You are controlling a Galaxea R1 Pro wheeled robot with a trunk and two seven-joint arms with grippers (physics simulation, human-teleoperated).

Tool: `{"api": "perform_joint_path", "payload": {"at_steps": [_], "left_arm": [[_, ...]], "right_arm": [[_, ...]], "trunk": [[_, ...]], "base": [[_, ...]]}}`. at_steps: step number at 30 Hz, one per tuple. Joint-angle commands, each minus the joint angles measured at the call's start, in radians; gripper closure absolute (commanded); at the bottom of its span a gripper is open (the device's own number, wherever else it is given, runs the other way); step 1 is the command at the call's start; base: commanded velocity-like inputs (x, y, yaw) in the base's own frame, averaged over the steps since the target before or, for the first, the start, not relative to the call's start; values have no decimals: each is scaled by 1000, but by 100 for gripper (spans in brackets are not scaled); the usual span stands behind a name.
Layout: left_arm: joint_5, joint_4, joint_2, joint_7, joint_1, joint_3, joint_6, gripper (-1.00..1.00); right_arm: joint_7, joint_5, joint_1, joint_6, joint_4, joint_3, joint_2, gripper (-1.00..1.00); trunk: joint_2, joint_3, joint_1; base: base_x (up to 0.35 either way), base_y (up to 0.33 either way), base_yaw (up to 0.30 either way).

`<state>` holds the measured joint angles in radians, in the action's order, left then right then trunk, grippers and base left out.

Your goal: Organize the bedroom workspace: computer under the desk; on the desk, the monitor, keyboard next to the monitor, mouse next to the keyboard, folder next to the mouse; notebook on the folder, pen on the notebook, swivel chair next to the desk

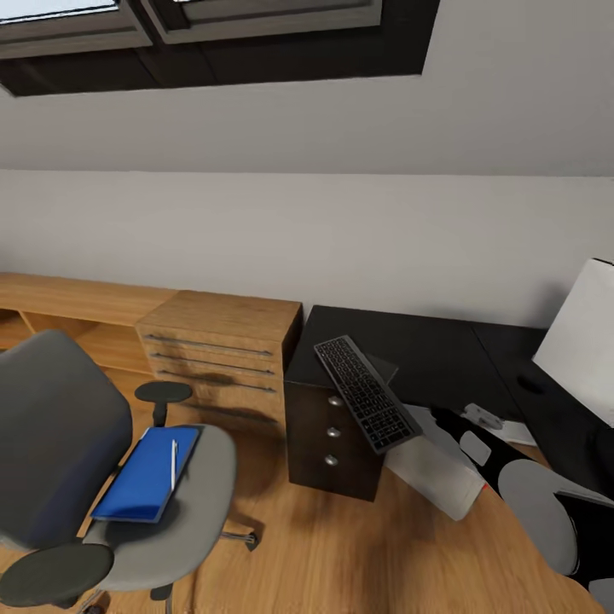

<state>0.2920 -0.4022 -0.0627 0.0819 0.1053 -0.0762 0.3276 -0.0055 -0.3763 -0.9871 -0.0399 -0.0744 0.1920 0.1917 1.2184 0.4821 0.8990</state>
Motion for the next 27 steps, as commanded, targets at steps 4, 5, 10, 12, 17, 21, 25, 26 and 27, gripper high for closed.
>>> {"api": "perform_joint_path", "payload": {"at_steps": [4,5,10,12,17,21,25,26,27], "left_arm": [[4,0,2,9,1,-8,4,-100],[4,0,2,9,1,-8,4,-100],[5,1,2,9,1,-8,4,-100],[5,1,2,9,1,-8,4,-100],[6,0,3,9,1,-8,4,-100],[7,1,4,9,1,-7,4,-100],[7,1,4,9,1,-7,4,-100],[7,1,4,9,1,-6,4,-100],[7,1,4,9,1,-6,4,-100]], "right_arm": [[-1,1,-1,-11,1,6,-1,-100],[-1,2,-1,-21,1,6,-1,-100],[-1,3,0,-45,12,6,-4,-100],[-1,3,1,-54,19,6,-5,-100],[-1,3,3,-60,24,6,-6,-100],[-1,4,4,-62,27,6,-6,-100],[0,2,4,-63,27,6,-5,-100],[0,1,4,-63,27,6,-5,-100],[0,1,4,-63,27,6,-5,-100]], "trunk": [[1,1,0],[1,1,0],[1,1,0],[1,1,0],[1,1,0],[1,1,0],[1,1,0],[1,1,0],[1,1,0]], "base": [[-268,0,0],[-297,0,0],[-238,0,0],[-95,0,0],[-46,0,0],[-8,0,0],[-3,0,0],[-2,0,0],[-1,0,0]]}}
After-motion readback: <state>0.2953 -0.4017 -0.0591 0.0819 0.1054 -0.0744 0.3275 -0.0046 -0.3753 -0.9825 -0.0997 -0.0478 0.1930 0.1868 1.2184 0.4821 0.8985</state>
